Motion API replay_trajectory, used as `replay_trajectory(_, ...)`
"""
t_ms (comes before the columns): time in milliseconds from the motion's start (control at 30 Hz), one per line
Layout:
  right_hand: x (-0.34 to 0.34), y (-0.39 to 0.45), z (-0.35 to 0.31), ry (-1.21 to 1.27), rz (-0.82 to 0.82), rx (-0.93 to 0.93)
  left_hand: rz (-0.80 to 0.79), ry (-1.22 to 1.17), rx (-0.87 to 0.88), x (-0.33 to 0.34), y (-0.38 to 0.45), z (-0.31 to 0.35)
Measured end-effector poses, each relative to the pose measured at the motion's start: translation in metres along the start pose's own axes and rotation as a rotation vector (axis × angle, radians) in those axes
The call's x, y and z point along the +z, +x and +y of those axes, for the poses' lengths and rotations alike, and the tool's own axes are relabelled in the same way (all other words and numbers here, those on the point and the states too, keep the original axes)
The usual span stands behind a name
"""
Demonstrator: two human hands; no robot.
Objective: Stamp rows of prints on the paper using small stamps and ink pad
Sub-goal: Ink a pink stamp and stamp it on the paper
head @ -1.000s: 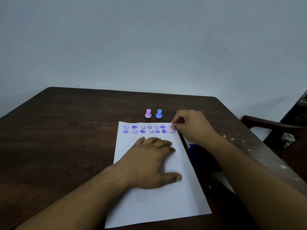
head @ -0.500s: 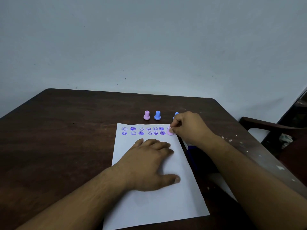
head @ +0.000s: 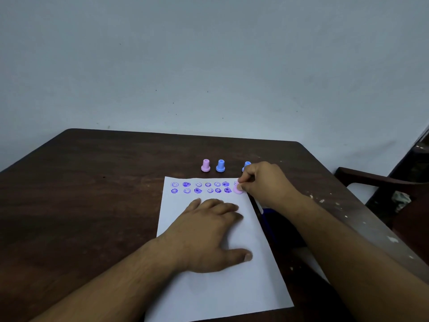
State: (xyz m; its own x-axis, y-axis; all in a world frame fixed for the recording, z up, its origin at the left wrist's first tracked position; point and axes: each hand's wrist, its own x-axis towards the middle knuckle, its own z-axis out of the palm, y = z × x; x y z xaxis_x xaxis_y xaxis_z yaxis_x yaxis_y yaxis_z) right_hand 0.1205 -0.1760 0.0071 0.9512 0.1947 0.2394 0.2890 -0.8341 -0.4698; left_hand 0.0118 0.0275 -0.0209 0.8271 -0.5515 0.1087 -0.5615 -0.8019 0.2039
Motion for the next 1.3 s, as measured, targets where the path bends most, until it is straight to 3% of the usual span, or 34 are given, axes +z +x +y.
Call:
replay_trajectory(767, -0.021, 0.008, -0.013, -0.006, 0.013, -0.088, 0.01, 0.006, 0.01, 0.0, 0.001, 0.001)
replay_trajectory(1033, -0.046, 0.042, -0.025, 0.004, 0.09, -0.061, 0.012, 0.002, 0.012, 0.0, 0.0, -0.001)
replay_trajectory(1300, -0.026, 0.063, -0.016, 0.012, 0.072, -0.008, 0.012, -0.001, 0.006, 0.002, 0.0, 0.0)
